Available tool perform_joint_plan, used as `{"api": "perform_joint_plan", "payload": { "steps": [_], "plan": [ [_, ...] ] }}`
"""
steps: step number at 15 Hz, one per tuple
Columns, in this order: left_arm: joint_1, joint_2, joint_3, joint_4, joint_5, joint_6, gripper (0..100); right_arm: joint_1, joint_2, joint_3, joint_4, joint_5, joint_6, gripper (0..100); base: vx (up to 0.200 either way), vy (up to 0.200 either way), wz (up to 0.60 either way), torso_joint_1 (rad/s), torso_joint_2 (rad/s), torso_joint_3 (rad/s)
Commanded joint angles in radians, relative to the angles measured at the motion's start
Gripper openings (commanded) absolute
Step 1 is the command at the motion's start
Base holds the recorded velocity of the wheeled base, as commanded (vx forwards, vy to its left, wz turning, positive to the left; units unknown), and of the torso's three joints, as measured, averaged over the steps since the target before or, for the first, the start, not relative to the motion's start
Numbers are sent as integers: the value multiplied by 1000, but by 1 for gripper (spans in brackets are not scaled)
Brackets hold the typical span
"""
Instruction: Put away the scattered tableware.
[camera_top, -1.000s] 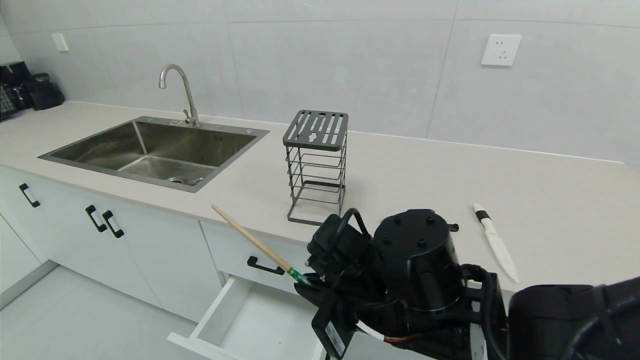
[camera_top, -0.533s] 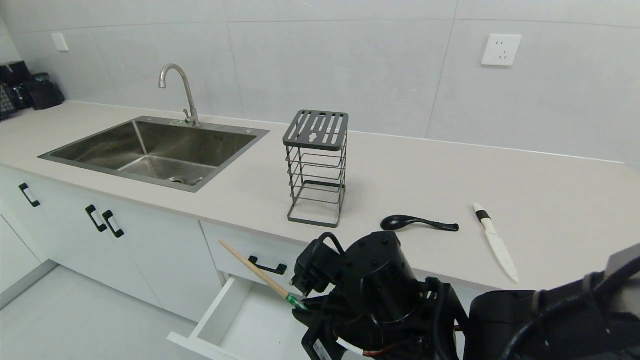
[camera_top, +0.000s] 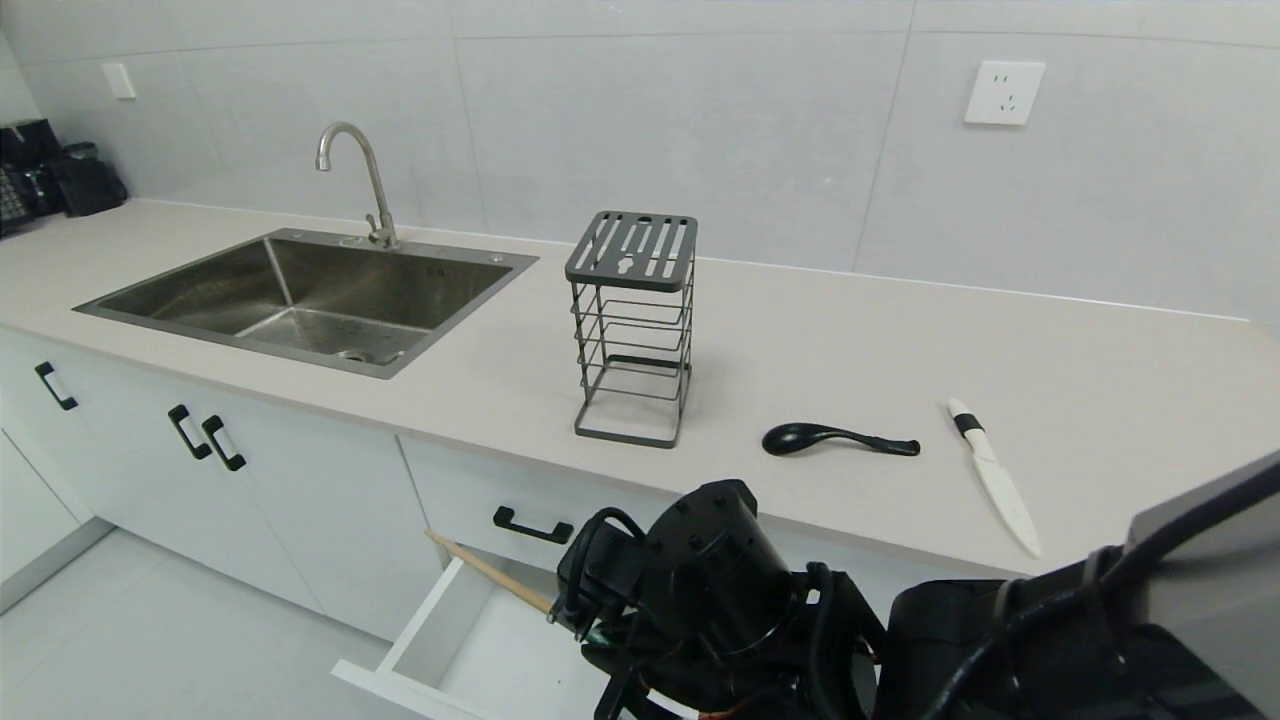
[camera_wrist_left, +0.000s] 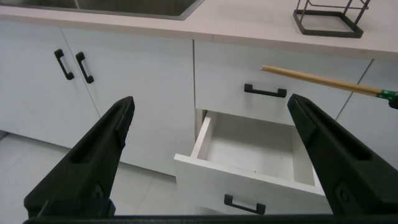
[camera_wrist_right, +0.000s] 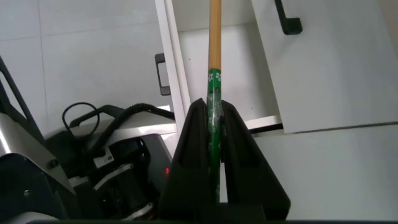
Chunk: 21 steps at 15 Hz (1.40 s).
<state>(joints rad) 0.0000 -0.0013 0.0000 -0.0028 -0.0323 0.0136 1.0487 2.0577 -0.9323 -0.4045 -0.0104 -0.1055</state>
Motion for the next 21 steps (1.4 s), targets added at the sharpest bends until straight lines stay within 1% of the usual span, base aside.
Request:
{"api": "perform_joint_plan", "payload": {
  "steps": [1,5,12,13,14,18,21],
  "plan": [
    [0,1,0,0,-1,0,100,1,39,-19,-1,0,-36,0,0,0,0,-41,61,32],
    [0,1,0,0,-1,0,100,-1,95,-97,1,0,-43,0,0,0,0,-116,227,112],
    [0,1,0,0,0,0,100,-26,159,-143,1,-2,-54,0,0,0,0,-200,394,189],
    [0,1,0,0,0,0,100,-33,190,-184,1,-2,-59,0,0,0,0,-173,330,154],
    [0,1,0,0,-1,0,100,-38,199,-198,3,-2,-59,0,0,0,0,-144,276,110],
    [0,1,0,0,0,0,100,-44,223,-217,3,-2,-80,0,0,0,0,-41,75,32],
    [0,1,0,0,-1,0,100,-45,280,-287,3,0,-88,0,0,0,0,0,0,0]
  ]
}}
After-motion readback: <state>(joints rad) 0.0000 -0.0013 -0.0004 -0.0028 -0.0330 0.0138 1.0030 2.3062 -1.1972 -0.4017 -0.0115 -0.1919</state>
